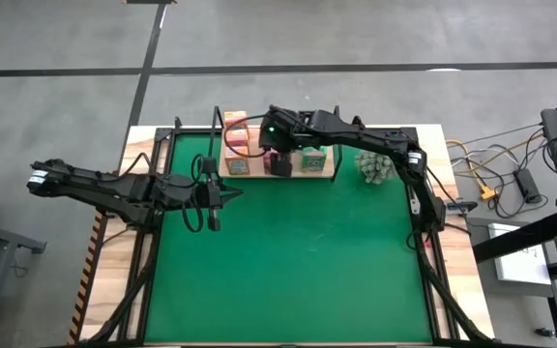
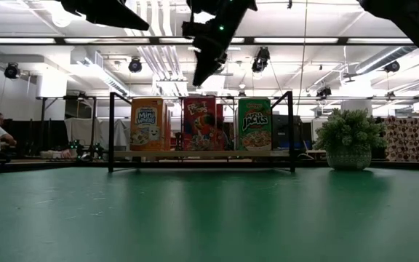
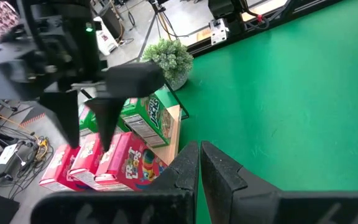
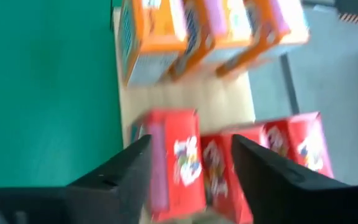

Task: Stack cereal on shelf
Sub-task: Put the red cereal box on the shelf and aligned with the other red cereal boxes

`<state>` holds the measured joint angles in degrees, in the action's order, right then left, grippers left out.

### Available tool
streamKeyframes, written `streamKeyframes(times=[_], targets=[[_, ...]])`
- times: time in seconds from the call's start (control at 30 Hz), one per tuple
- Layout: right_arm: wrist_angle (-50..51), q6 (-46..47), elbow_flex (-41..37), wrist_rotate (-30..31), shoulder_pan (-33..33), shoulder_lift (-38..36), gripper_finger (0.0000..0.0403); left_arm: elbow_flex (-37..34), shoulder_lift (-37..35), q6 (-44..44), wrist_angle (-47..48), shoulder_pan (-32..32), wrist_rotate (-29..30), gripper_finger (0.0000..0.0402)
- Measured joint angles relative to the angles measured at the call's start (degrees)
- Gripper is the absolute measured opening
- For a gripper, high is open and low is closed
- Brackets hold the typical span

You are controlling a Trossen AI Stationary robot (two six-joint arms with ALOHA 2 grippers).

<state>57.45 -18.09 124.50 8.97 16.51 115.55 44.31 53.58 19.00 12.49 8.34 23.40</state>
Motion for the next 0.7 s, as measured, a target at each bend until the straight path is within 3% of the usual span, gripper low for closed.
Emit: streamKeyframes(times=[0.3,0.7], targets=[[-8.02,-2.22,-3.12,-0.41,0.02,0.4,0.0027,-0.02,0.0,0.0,0.48,0.0,0.02,0.0],[-8.9,-3.01,-7.14,-0.39,0.02,0.46,0.0009,-0.02,0.02,0.44,0.44,0.0,0.02,0.0]])
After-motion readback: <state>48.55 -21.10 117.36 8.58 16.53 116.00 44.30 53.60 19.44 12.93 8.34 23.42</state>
